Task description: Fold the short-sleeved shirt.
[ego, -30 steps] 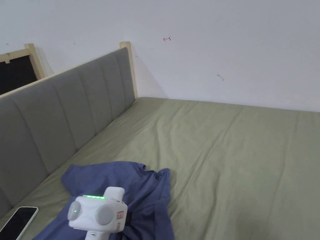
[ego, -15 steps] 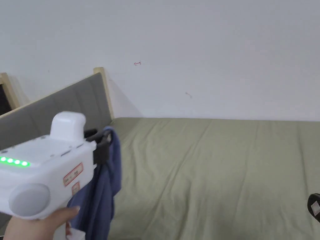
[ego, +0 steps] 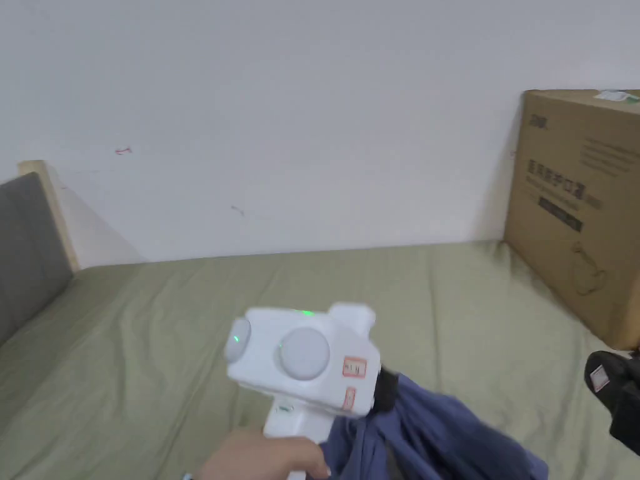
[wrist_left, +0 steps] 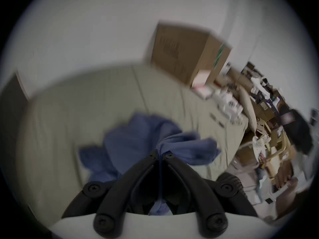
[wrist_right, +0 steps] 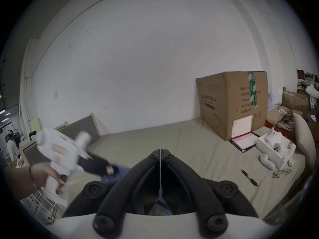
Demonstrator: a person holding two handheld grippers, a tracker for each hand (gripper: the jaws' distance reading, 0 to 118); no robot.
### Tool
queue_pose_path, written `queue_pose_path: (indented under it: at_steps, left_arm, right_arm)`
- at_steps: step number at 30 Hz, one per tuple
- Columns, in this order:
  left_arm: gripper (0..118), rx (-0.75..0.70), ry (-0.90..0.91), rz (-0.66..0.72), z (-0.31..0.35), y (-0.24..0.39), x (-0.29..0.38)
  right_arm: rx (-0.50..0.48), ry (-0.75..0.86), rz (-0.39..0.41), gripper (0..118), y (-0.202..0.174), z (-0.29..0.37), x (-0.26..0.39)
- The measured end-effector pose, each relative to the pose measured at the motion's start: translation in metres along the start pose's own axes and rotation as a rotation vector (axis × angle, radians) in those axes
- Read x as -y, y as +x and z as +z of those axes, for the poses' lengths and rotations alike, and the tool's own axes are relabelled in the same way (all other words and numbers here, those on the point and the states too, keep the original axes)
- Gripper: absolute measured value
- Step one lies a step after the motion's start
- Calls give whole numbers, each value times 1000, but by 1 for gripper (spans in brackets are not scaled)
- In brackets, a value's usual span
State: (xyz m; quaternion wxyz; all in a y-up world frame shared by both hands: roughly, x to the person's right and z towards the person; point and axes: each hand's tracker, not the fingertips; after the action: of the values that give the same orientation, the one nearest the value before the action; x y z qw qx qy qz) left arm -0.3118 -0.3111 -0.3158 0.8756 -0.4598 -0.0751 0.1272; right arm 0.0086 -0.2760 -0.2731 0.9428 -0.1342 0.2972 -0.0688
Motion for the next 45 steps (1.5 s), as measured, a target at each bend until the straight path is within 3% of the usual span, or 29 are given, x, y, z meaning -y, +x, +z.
queue_pose_path:
  at_steps: [5, 6, 8, 9, 13, 15, 19, 23, 25, 26, 29, 33, 34, 42, 45]
  left_arm:
    - [5, -61, -295, 191, -127, -33, 57]
    - [26, -84, -301, 238, -135, -40, 65]
    - [92, -77, -322, 359, -145, -56, 81]
    - [98, -21, -312, 389, -142, -60, 85]
    - [97, -24, -233, 376, -108, -62, 73]
    - [97, -53, -93, 312, -72, -58, 59]
    - [96, -145, 314, 150, 26, -41, 56]
    - [90, -246, 670, 6, 102, -24, 104]
    - [52, -356, 768, -57, 117, -18, 133]
    - [26, -407, 821, -66, 122, -14, 147]
    - [0, -516, 900, 5, 123, -11, 173]
    - [0, -492, 972, 91, 125, -14, 194]
    - [0, -553, 968, 86, 125, -13, 194]
    - [0, -528, 934, 84, 124, -18, 169]
    - [0, -407, 762, 159, 118, -52, 122]
  right_arm:
    - [62, -129, -45, 1, 27, -11, 31]
    - [62, -150, -53, 1, 31, -14, 37]
    - [68, -180, -63, 1, 35, -18, 48]
    - [71, -192, -65, 1, 37, -21, 51]
    - [68, -215, -67, 1, 34, -28, 58]
    - [58, -216, -65, 1, 30, -30, 55]
    - [40, -167, -46, 1, 18, -29, 41]
    - [17, -44, -25, 1, 3, -18, 31]
    - [21, 23, 7, 1, -3, -12, 34]
    - [30, 61, 23, 1, -7, -10, 36]
    - [77, 152, 41, 1, -17, -6, 42]
    - [158, 198, 56, 1, -26, -10, 47]
    - [163, 194, 45, 1, -26, -11, 46]
    - [149, 153, 0, 1, -17, -23, 42]
    - [141, 102, -20, 1, -12, -31, 42]
